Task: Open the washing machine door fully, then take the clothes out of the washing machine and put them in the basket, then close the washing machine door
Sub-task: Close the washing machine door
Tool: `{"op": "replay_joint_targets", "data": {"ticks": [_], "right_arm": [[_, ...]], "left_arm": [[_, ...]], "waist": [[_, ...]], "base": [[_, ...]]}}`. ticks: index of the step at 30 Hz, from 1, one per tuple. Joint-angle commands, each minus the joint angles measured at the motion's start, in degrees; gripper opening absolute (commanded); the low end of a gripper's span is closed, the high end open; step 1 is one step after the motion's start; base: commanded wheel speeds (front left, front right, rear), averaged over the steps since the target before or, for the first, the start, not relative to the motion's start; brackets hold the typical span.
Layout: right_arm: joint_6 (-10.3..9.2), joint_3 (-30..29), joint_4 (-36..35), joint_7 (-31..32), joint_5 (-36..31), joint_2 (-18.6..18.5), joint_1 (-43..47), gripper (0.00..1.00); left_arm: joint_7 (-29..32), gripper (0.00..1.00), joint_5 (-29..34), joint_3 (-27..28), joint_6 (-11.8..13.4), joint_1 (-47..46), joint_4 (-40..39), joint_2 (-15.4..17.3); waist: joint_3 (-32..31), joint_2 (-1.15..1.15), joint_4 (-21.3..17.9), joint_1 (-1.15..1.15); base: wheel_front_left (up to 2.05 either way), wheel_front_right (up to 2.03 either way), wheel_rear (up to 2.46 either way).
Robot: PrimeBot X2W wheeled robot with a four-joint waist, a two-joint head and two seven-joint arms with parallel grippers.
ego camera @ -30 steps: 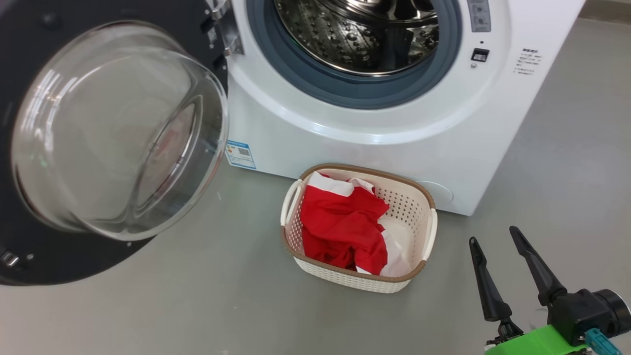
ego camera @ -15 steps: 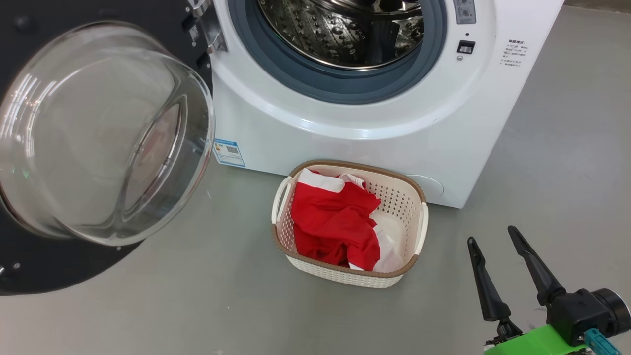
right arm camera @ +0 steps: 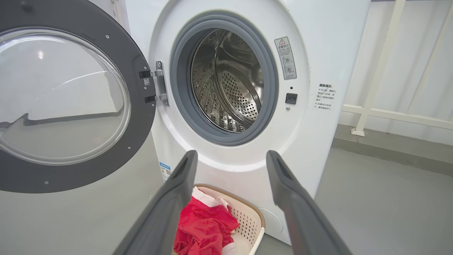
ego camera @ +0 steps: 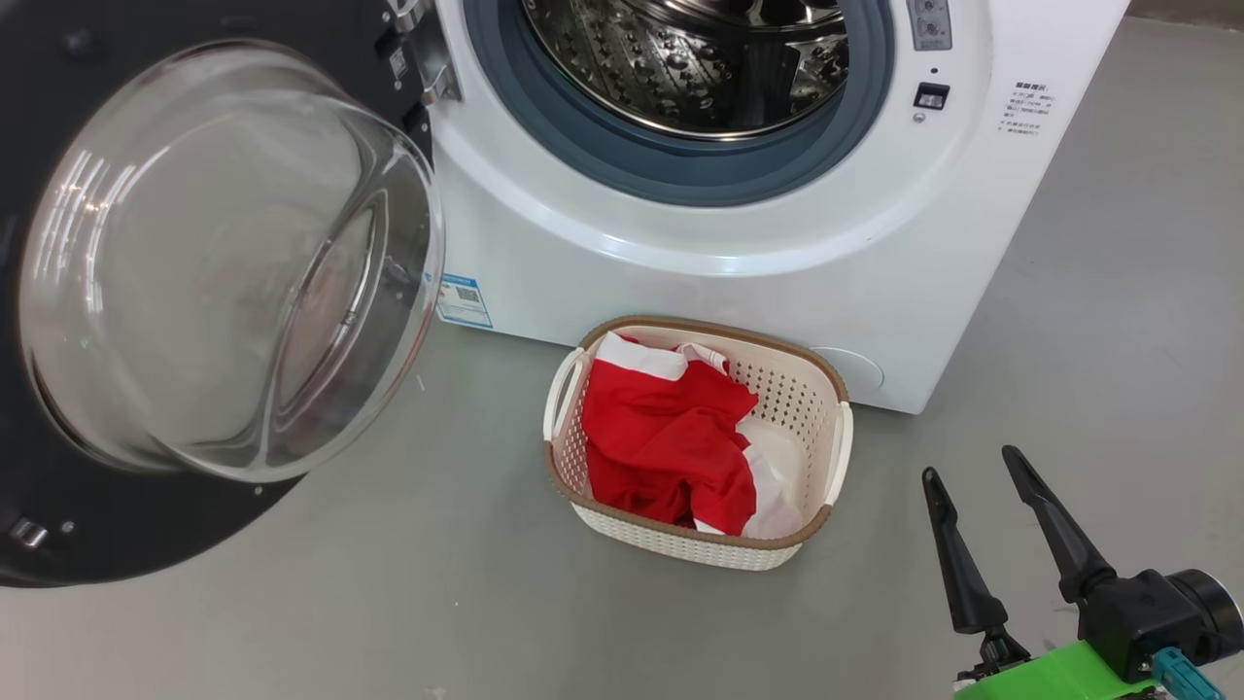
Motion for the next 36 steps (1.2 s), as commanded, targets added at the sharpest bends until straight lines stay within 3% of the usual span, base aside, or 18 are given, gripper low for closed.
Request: {"op": "replay_joint_targets", "data": {"ticks": [1, 15, 36], "right_arm": [[0.35, 1.53, -1.35, -0.12, 0.26, -0.75, -2.37, 1.0], [0.35, 1.11, -1.24, -0.29, 0.9, -0.75, -2.47, 1.0], [0.35, 0.72, -1.08, -0.37, 1.9, -0.75, -2.59, 1.0]], "left_arm": [[1.02, 0.0, -0.75, 0.17, -0.81, 0.97, -1.61, 1.83], [5.97, 0.0, -4.44, -0.38, -1.69, 2.7, -8.84, -4.54], [12.46, 0.0, -9.37, 0.1, 0.98, 9.99, -25.09, -12.06]], "waist": [[0.03, 0.0, 0.02, 0.0], [-0.18, 0.0, 1.44, 0.0], [-0.89, 0.0, 1.87, 0.0]], "base": [[0.0, 0.0, 0.0], [0.0, 0.0, 0.0], [0.0, 0.0, 0.0]]}}
